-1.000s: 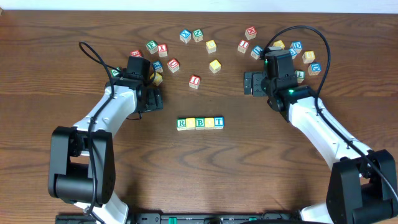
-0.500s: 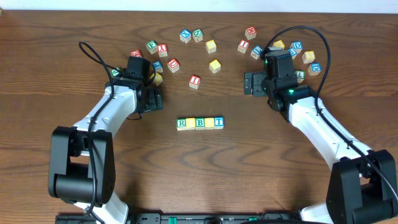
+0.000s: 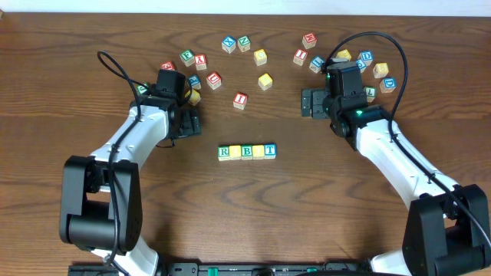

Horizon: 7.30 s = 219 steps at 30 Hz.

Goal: Spell out ROBOT

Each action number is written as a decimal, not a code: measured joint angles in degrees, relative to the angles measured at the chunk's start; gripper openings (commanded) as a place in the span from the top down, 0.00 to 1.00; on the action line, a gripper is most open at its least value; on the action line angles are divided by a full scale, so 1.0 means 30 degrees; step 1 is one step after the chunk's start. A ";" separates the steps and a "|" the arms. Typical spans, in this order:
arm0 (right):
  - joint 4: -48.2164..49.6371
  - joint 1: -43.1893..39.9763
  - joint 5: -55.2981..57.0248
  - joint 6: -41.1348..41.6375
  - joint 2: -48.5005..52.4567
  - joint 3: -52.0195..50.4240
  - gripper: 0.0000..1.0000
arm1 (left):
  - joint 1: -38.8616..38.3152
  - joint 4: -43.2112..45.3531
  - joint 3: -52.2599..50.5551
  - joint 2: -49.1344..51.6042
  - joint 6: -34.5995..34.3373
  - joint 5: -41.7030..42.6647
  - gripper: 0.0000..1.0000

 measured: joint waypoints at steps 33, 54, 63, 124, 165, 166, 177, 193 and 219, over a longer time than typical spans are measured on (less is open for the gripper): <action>-0.0007 0.0000 0.0007 0.0000 0.0000 0.0007 0.01 | -0.0029 0.3905 0.0015 -0.0962 0.0168 -0.0634 0.03; -0.0022 0.0000 0.0015 -0.0007 0.0000 0.0015 0.01 | -0.0342 1.2415 -0.8116 -1.1016 0.3628 0.1435 0.03; -0.0015 0.0000 0.0015 -0.0036 0.0000 0.0015 0.01 | -0.0350 1.3712 -1.2284 -1.4571 0.5785 0.3621 0.03; -0.0015 0.0007 0.0022 -0.0051 0.0000 0.0015 0.01 | 0.0255 1.0593 -2.1238 -2.8684 0.7082 0.6084 0.03; -0.0036 0.0007 0.0022 -0.0051 0.0000 0.0015 0.01 | 0.1413 1.0571 -2.1230 -3.4213 0.7949 0.6018 0.03; -0.0036 0.0007 0.0022 -0.0051 0.0000 0.0015 0.01 | 0.1413 1.0571 -2.1230 -3.4213 0.7949 0.6018 0.03; -0.0073 0.0007 0.0022 -0.0051 0.0000 0.0015 0.01 | 0.1413 1.0571 -2.1230 -3.4213 0.7949 0.6018 0.03; 0.0809 0.0000 0.0423 -0.0182 -0.1304 -0.0364 0.01 | 0.1413 1.0564 -2.1230 -3.4213 0.7949 0.6018 0.03; 1.7799 -0.0408 0.1858 -0.0036 -1.9817 -1.9722 0.01 | 0.1413 1.0528 -2.1187 -3.4213 0.8000 0.6018 0.03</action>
